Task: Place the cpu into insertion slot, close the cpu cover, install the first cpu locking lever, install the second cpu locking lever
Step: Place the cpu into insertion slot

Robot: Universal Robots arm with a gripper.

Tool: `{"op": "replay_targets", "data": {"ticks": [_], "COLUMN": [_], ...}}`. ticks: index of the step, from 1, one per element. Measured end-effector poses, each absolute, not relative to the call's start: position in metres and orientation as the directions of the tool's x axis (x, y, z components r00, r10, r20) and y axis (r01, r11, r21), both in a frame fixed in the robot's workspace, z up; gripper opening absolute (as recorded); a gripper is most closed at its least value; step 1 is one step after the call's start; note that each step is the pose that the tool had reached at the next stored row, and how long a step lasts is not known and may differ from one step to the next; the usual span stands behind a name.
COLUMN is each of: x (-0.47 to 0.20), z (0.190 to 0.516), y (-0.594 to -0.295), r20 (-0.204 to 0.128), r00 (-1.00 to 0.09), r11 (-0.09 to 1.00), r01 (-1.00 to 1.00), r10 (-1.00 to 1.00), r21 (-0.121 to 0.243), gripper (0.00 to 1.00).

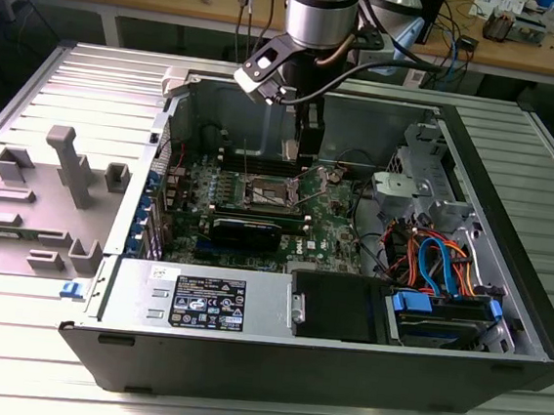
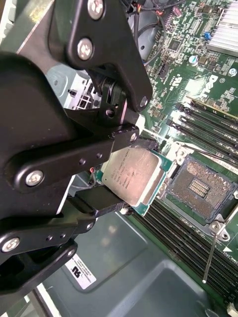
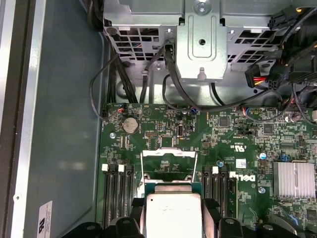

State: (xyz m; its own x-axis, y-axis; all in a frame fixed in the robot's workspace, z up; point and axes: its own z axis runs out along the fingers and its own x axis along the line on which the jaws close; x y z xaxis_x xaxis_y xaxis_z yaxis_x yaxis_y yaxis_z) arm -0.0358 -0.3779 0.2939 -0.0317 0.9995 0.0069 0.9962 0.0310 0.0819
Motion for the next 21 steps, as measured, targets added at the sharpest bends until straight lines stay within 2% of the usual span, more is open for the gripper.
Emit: {"op": "replay_targets", "data": {"ticks": [17, 21], "x": [-0.039, -0.046], "z": [0.292, 0.281], "y": [-0.378, -0.377], "r20": [0.007, 0.007], "r00": [-0.03, -0.018], "r11": [0.029, 0.018], "r01": [0.996, 0.996], "r10": [1.0, 1.0], "r21": [0.082, 0.082], "gripper": [0.54, 0.54]}}
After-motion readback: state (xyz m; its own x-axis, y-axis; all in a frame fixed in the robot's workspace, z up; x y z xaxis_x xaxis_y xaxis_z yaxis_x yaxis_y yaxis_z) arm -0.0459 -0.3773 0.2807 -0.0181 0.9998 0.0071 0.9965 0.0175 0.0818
